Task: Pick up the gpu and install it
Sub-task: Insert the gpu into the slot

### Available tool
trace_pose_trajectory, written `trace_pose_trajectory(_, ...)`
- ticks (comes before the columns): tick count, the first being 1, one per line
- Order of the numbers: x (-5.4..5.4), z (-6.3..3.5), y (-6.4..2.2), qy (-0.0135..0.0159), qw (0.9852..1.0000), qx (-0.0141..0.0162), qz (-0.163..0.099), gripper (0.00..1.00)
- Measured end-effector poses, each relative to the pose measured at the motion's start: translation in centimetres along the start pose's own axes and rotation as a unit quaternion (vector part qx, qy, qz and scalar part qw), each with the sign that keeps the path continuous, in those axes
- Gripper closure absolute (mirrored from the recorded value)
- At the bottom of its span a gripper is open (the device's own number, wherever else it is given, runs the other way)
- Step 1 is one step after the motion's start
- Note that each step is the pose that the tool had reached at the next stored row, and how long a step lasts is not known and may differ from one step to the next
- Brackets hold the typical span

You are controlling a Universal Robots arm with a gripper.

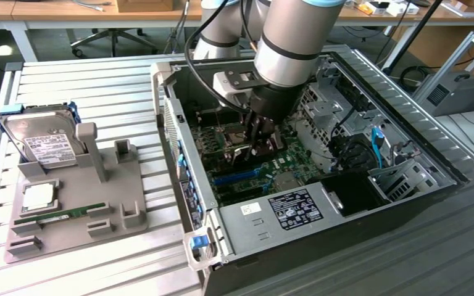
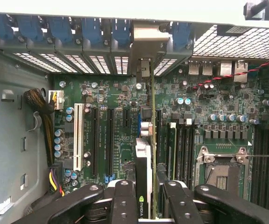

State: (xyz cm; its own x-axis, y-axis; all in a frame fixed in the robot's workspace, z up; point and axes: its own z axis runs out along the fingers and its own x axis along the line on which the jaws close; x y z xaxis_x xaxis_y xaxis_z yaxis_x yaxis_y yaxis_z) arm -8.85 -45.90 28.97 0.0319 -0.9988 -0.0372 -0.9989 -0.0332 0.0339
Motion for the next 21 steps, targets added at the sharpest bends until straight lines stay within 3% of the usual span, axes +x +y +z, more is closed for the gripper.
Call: trace_pose_trajectory(21,0.0,1.25,-0.02,0.0003,1.0,0.0001,0.003,0.73)
